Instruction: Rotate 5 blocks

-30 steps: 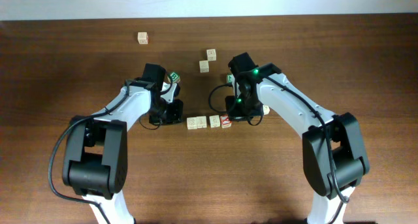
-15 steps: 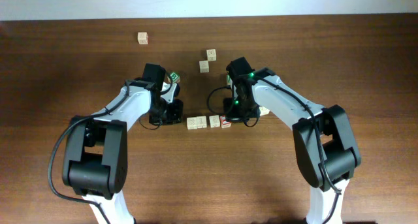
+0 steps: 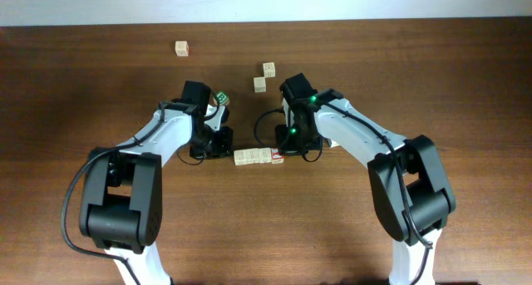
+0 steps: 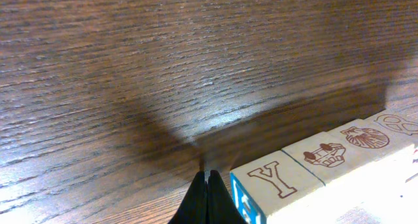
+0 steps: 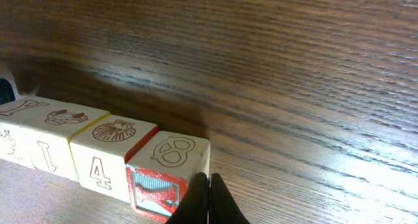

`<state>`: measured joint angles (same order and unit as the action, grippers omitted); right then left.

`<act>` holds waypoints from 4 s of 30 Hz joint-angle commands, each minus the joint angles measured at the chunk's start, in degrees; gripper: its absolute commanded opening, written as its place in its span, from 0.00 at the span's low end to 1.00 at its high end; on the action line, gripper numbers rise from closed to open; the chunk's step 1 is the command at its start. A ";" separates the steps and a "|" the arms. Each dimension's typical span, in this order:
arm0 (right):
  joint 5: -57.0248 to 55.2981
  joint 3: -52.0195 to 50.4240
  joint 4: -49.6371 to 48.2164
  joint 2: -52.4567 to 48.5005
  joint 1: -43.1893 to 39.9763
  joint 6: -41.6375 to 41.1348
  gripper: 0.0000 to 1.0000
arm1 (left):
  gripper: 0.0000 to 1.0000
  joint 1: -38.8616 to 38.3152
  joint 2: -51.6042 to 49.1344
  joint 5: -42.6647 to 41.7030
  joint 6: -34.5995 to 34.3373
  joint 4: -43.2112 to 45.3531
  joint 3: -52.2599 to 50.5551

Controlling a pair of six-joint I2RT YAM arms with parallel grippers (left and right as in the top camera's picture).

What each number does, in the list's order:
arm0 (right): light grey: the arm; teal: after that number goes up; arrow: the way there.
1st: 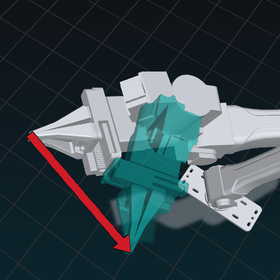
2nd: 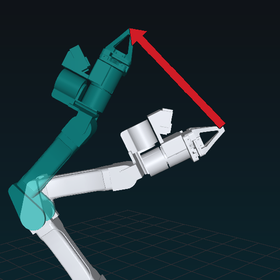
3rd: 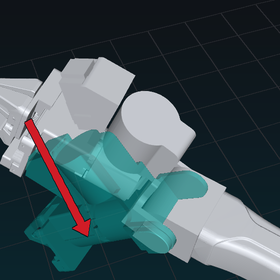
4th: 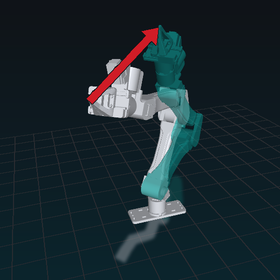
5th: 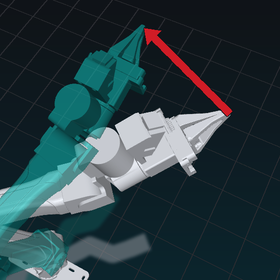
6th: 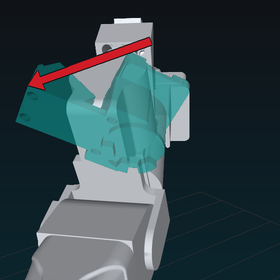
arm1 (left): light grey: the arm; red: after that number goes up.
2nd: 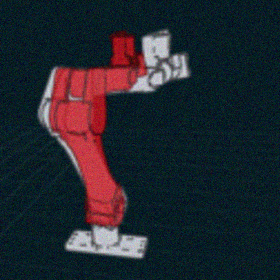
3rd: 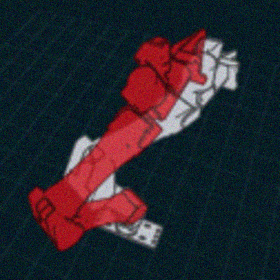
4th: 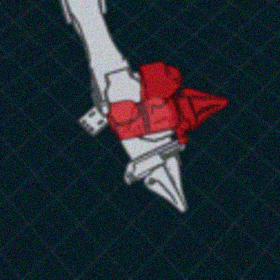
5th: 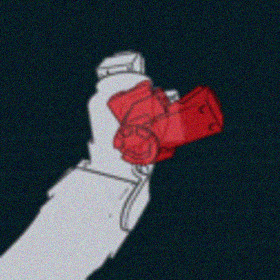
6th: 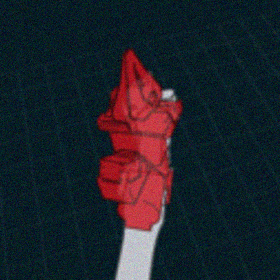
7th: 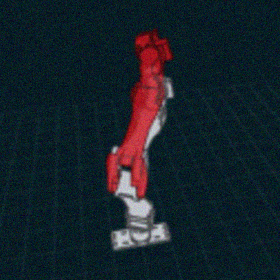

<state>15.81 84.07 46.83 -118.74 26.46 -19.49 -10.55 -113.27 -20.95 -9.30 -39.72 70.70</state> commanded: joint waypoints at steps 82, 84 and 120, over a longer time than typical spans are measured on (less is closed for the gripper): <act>-11.08 8.70 0.98 -5.33 3.96 -0.72 0.04 | 0.00 0.15 -0.24 1.92 -2.05 2.23 -0.31; -10.23 8.70 0.98 -5.33 3.96 -0.72 0.04 | 0.00 0.15 -0.24 1.92 -2.05 2.23 -0.31; -6.10 9.27 0.28 -5.22 3.82 2.56 0.04 | 0.00 0.15 -0.24 1.92 -2.03 2.78 -0.31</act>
<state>8.95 92.47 47.35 -123.76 30.11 -17.54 -10.55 -113.27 -19.44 -10.59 -37.39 70.70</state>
